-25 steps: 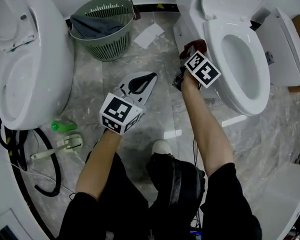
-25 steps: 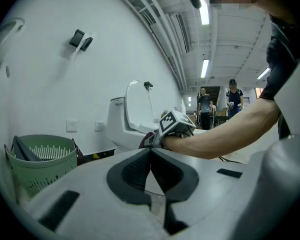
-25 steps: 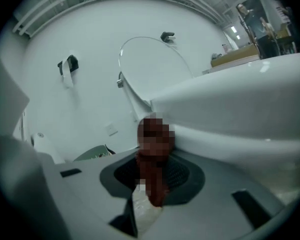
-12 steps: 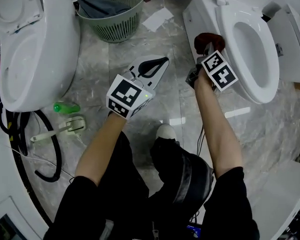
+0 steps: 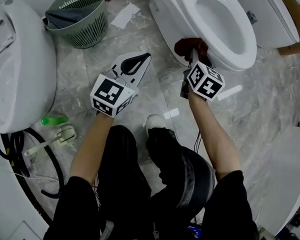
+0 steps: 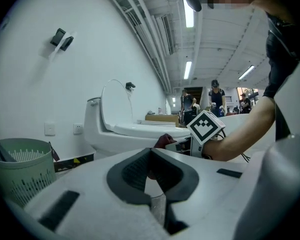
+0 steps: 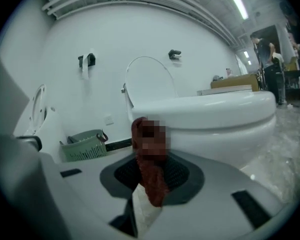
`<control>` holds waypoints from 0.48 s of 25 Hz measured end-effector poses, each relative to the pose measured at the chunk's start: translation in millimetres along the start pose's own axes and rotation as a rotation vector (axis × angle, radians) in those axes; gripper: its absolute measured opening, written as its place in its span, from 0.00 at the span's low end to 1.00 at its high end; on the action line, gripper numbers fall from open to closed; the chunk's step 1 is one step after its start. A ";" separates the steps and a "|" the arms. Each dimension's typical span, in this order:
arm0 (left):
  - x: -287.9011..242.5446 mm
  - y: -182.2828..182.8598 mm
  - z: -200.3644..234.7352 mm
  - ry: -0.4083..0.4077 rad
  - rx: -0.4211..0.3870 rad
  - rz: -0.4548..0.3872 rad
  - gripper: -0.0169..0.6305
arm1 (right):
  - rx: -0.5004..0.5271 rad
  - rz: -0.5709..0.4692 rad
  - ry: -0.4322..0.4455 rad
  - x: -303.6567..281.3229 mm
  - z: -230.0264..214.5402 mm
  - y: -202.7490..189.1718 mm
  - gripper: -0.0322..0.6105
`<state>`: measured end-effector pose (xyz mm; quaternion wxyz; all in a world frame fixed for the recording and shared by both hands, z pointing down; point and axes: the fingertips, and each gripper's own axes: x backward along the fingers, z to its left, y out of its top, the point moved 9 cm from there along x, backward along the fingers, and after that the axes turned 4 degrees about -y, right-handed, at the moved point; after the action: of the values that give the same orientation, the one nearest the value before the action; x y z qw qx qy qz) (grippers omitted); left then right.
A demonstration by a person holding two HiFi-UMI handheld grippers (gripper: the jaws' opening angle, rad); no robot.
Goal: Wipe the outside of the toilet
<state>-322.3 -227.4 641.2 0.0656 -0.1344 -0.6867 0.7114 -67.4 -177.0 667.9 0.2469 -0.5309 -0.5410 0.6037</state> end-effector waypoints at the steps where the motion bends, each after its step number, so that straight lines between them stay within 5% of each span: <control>1: -4.0 0.2 -4.7 -0.013 -0.001 -0.001 0.03 | 0.015 -0.001 -0.002 7.1 -8.0 -1.8 0.19; 12: -42.8 5.7 -49.1 -0.137 -0.011 -0.011 0.03 | 0.078 -0.003 -0.094 60.4 -90.9 -6.1 0.19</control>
<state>-267.1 -192.4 638.9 0.0216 -0.0820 -0.6943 0.7147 -5.5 -87.0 664.5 0.2426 -0.4913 -0.5286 0.6484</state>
